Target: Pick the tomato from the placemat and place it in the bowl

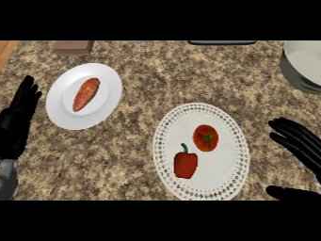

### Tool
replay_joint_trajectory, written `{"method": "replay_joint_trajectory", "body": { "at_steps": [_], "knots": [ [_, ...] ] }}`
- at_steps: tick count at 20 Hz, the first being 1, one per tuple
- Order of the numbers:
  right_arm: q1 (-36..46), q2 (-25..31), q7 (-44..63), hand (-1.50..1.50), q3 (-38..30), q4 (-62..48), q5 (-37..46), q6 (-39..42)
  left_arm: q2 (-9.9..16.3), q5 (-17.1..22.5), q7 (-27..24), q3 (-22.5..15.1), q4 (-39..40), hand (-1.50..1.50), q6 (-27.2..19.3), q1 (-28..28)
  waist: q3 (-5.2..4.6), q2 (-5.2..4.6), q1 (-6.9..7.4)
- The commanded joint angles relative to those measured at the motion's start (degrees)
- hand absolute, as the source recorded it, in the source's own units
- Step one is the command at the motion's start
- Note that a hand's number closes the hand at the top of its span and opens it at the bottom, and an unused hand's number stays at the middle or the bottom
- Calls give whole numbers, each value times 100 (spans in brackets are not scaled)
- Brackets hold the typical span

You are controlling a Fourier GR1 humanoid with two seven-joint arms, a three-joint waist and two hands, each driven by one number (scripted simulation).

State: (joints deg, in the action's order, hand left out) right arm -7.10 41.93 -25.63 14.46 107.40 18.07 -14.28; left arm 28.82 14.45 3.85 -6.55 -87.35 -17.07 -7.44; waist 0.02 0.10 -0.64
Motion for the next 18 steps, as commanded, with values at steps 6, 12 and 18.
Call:
{"method": "replay_joint_trajectory", "body": {
  "at_steps": [6,12,18],
  "knots": [
    [1227,-137,2399,-150,175,1226,699,1178,-167,-180,360,125,-61,0,218,-270,-7,-8,95],
    [2229,431,3932,-150,739,1314,1136,2647,-164,-244,222,126,-72,0,208,-127,-20,-14,200],
    [3054,-123,4648,-150,1480,678,1298,3785,-318,-401,178,84,98,0,239,-209,-11,-19,155]
  ]
}}
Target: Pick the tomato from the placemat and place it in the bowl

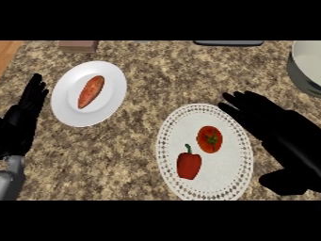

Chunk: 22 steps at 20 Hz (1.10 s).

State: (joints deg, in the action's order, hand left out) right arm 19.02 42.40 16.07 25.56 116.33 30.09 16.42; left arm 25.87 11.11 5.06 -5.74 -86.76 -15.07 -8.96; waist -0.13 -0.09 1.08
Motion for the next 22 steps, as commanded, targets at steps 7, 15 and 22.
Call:
{"method": "replay_joint_trajectory", "body": {
  "at_steps": [7,15,22],
  "knots": [
    [1117,-986,909,-150,892,-1281,394,1633,-67,-182,107,103,-90,0,74,-79,8,6,-44],
    [1243,-1519,560,-150,1069,-2348,1335,1761,-193,-225,25,351,-86,0,305,161,13,1,-60],
    [643,-1567,64,-150,1326,-1970,2496,706,-256,-353,12,513,-294,0,417,379,14,14,-89]
  ]
}}
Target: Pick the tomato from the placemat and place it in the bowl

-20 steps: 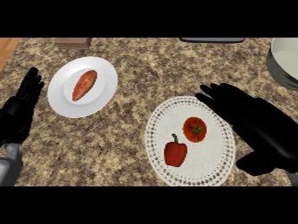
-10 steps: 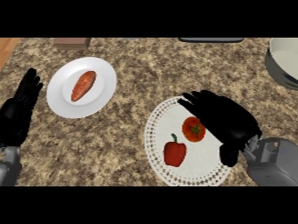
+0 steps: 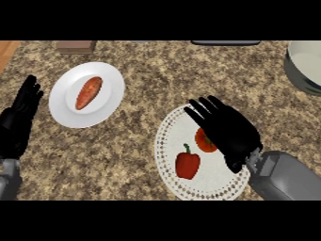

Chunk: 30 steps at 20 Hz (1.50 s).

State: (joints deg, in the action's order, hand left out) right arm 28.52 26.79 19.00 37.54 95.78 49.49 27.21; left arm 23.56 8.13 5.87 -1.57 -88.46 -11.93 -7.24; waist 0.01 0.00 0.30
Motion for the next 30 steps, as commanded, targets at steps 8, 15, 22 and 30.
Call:
{"method": "replay_joint_trajectory", "body": {
  "at_steps": [8,15,22,30],
  "knots": [
    [-649,-316,-936,-150,-233,-1002,966,-568,-316,-471,379,54,-157,0,5,-223,1,-3,-20],
    [-693,-760,-1153,-150,-672,-1104,1507,-465,-206,-244,47,662,144,0,687,-89,-1,2,-14],
    [-922,-1345,-1148,-150,-618,-1500,2190,-825,-521,-535,403,563,-348,0,587,13,0,4,-7],
    [-284,-1705,-1944,150,-1023,-2922,2233,-988,-497,-511,-55,904,516,0,885,-390,-1,-11,-4]
  ]
}}
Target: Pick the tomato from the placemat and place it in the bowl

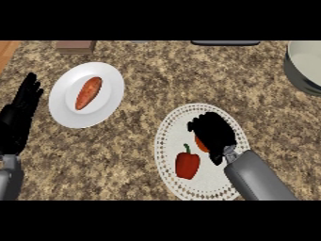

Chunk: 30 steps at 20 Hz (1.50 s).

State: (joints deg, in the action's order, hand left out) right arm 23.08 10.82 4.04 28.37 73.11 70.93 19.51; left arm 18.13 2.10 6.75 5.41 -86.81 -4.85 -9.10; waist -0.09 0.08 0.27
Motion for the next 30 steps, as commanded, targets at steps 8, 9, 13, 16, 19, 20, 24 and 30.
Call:
{"method": "replay_joint_trajectory", "body": {
  "at_steps": [8,9,13,16,19,20,24,30],
  "knots": [
    [301,-590,-651,150,-278,-1095,436,-687,-205,-166,-102,119,-334,0,121,436,10,-8,10],
    [461,-662,-687,150,-435,-1173,392,-635,-109,-145,148,175,-62,0,187,-55,10,-12,-6],
    [230,-530,-500,150,-445,-580,617,-1139,-109,-74,162,238,-335,0,214,227,10,3,-7],
    [870,-604,-136,150,-1340,-1093,323,-1161,-134,-216,390,173,-83,0,63,-276,15,-32,23],
    [1102,-323,1086,150,-2839,-1338,-217,-870,-228,-264,58,96,-153,0,56,-8,20,-101,-5],
    [1196,-339,1539,150,-3193,-1451,-319,-828,-158,-191,76,133,-199,0,155,30,21,-113,48],
    [2152,-91,2908,150,-4079,-1931,-322,-919,-240,-163,174,58,-213,0,140,-255,12,-150,215],
    [3282,472,4081,150,-4111,-2256,560,-1868,-202,-169,-18,111,-86,0,213,-144,4,-96,244]
  ]
}}
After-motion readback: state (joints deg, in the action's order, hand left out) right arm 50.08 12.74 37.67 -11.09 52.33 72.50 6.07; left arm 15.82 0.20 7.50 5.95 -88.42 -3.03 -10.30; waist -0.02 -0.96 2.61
